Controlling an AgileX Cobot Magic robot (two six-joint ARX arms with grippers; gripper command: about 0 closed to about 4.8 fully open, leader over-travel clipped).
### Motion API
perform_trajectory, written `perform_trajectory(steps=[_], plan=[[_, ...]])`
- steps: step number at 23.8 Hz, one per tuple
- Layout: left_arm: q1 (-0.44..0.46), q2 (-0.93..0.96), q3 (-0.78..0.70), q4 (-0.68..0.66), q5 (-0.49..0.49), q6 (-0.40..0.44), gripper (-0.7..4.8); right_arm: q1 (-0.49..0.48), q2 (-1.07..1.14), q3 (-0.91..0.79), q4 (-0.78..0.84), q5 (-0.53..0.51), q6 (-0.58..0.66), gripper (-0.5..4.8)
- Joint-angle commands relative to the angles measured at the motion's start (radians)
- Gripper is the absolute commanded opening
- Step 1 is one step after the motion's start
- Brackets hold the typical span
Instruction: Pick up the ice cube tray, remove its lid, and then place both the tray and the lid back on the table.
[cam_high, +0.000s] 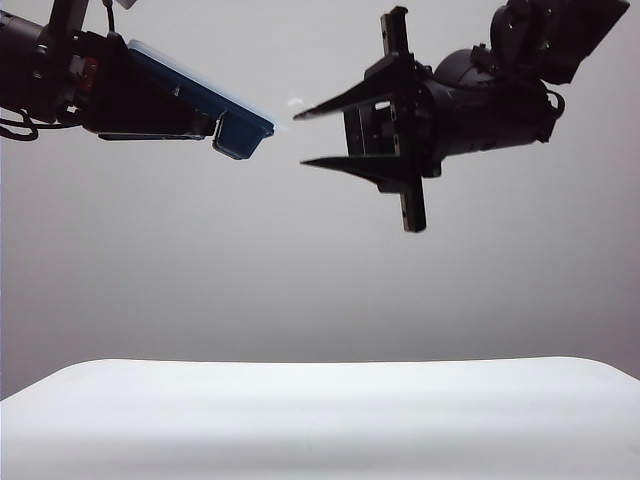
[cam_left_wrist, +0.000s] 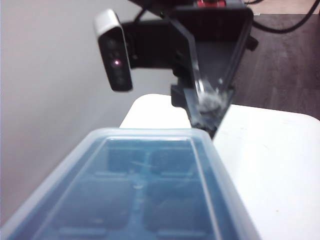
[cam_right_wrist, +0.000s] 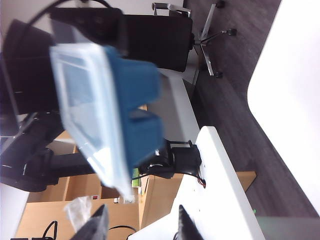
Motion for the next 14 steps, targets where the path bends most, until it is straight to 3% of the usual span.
perform_trajectory(steps=[1,14], plan=[[0.0,0.002,0.006,0.004,0.004,-0.002,2.94,0.001,-0.012,0.044,0.016,-0.024,0.001,1.71],[0.0,0.003,0.006,0.075,0.006,-0.029,2.94,0.003,-0.01,0.058,0.053,-0.021,0.047,1.71]])
